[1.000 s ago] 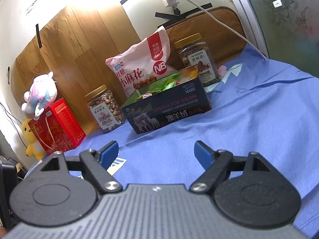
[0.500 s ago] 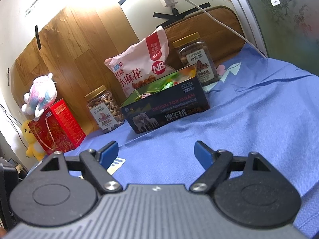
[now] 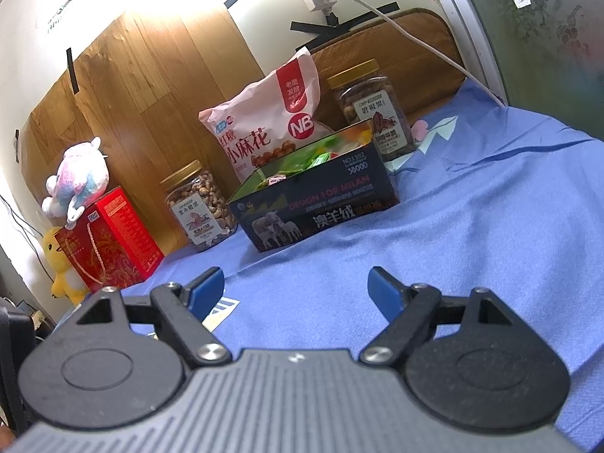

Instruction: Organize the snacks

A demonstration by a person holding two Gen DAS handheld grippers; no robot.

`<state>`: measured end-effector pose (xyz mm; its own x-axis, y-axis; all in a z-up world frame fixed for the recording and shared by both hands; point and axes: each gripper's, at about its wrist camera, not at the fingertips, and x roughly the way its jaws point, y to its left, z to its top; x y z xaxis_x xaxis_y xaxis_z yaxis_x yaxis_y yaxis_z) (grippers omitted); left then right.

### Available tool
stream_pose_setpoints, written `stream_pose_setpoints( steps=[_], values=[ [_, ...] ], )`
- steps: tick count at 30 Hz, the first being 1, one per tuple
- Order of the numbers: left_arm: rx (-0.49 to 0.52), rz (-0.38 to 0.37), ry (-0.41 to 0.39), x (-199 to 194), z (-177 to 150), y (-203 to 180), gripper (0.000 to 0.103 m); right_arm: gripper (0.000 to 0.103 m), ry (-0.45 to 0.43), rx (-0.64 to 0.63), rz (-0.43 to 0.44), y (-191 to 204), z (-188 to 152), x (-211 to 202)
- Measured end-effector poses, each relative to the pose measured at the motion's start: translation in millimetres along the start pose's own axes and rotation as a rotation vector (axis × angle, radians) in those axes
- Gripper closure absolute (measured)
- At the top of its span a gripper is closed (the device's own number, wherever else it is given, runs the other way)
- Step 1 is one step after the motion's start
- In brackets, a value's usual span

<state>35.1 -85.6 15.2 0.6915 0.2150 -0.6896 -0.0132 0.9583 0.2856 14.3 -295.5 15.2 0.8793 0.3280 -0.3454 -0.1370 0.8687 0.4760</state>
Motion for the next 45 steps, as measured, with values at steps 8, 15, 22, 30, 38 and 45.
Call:
stream_pose_setpoints(
  steps=[8,15,22,30,38,45],
  values=[
    [0.0,0.05,-0.01,2.0,0.8,5.8,0.0,0.018,0.004,0.0,0.001,0.4,-0.6,1.3],
    [-0.005,0.066,-0.01,2.6,-0.3,8.2,0.0,0.018,0.007,0.001,0.001,1.1,-2.2,2.0],
    [-0.009,0.068,-0.006,4.2,-0.8,9.9,0.0,0.018,0.007,0.005,0.002,0.6,-2.5,2.3],
    [-0.005,0.084,0.003,6.4,-1.3,11.4,0.0,0.018,0.014,0.006,0.003,0.2,-3.4,3.2],
    [-0.007,0.071,0.001,4.0,-0.3,10.7,0.0,0.018,0.015,0.007,0.003,0.2,-3.7,3.3],
    [0.0,0.077,-0.002,3.2,-0.2,8.9,0.0,0.018,0.016,0.008,0.004,-1.0,-3.2,3.6]
  ],
)
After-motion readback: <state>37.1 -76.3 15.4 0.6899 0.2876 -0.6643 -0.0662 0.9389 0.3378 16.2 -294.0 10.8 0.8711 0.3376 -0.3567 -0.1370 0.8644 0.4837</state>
